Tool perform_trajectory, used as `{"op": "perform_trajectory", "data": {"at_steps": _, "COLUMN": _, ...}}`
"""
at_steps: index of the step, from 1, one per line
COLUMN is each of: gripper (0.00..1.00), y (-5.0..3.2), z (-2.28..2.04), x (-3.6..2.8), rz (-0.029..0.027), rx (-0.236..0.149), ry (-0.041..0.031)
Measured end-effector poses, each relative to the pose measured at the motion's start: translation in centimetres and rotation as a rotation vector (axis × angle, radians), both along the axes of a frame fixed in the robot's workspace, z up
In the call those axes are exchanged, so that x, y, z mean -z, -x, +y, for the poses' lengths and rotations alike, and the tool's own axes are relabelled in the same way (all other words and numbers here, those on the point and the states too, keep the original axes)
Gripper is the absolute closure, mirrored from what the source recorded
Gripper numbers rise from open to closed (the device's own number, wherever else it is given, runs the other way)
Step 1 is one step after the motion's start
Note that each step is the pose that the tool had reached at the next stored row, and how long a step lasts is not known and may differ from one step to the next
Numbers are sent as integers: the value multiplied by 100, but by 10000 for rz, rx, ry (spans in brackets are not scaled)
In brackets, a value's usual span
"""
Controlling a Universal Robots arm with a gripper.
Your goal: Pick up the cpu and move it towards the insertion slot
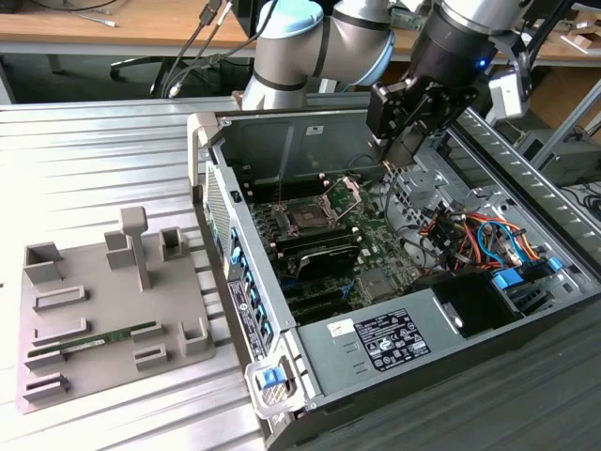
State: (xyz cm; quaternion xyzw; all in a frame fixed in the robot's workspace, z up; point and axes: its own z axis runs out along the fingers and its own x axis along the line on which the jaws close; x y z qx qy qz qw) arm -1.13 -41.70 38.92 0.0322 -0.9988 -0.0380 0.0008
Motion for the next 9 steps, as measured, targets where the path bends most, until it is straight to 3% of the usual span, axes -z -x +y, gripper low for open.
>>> {"op": "perform_trajectory", "data": {"at_steps": 9, "gripper": 45, "y": -36, "z": 6, "x": 13, "rz": 1, "rx": 0, "ry": 1}}
